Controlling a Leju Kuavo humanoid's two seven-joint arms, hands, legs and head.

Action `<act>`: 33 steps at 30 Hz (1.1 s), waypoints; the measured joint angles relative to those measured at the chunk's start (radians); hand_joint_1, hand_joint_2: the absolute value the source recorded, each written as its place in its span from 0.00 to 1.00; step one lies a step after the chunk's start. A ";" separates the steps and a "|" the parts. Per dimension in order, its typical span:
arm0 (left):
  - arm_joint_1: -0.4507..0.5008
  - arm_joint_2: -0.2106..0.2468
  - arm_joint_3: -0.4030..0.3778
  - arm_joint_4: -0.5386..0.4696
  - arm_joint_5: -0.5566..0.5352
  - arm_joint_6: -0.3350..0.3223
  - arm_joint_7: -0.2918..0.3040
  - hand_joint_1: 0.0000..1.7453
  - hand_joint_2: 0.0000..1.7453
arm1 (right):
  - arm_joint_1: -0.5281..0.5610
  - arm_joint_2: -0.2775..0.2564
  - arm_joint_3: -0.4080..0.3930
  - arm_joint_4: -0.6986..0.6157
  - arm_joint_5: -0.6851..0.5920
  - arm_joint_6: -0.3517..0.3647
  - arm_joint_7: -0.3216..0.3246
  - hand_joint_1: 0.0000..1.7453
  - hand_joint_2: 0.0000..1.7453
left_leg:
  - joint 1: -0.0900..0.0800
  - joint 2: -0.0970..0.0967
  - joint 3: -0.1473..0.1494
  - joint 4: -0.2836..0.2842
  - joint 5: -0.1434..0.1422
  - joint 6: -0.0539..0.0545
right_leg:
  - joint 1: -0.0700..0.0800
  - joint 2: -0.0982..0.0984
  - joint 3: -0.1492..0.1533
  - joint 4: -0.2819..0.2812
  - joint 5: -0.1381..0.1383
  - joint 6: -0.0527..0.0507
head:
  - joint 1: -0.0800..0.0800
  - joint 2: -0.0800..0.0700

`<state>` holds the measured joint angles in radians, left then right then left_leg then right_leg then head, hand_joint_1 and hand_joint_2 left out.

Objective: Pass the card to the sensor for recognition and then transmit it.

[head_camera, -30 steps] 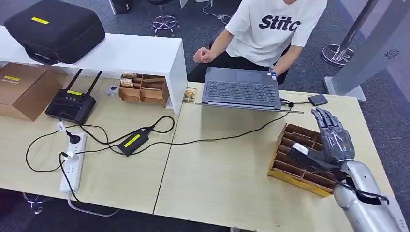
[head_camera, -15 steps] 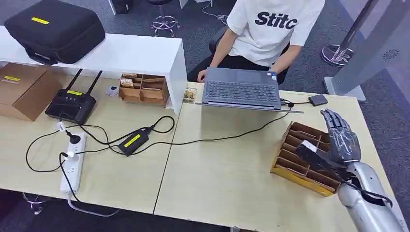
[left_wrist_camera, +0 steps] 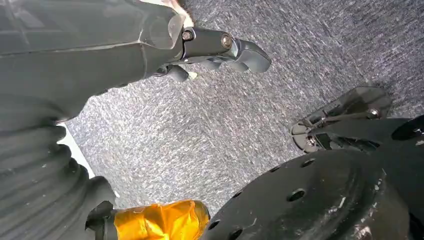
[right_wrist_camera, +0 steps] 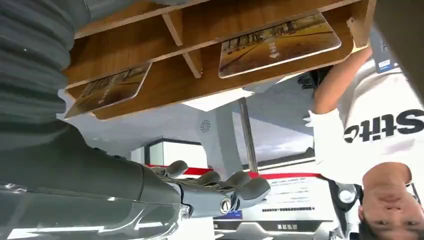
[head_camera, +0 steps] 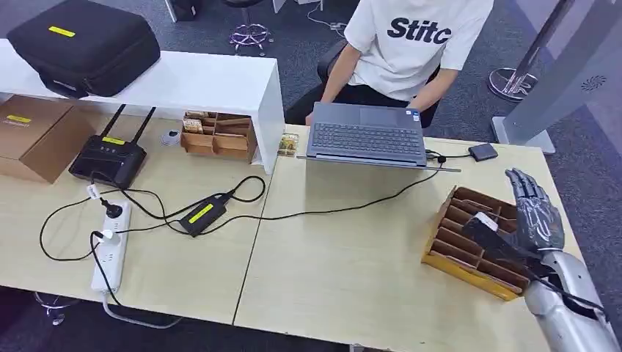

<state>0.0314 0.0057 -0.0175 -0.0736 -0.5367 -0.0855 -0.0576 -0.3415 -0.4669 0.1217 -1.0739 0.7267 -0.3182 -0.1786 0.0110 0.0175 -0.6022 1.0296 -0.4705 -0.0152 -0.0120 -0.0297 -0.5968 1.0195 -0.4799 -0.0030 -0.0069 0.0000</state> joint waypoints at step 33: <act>0.000 0.000 0.000 0.000 -0.030 -0.001 0.000 0.00 1.00 | 0.024 0.000 -0.076 -0.002 0.006 0.021 -0.044 0.00 1.00 | 0.000 0.000 0.000 0.000 0.000 0.000 | 0.000 0.000 0.000 0.000 0.000 0.000 | 0.000 0.000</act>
<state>0.0314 0.0061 -0.0172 -0.0736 -0.5669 -0.0866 -0.0580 -0.3178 -0.4673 0.0458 -1.0758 0.7332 -0.2972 -0.2228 0.0111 0.0177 -0.6024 1.0295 -0.4707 -0.0151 -0.0120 -0.0295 -0.5965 1.0198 -0.4801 -0.0029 -0.0069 0.0000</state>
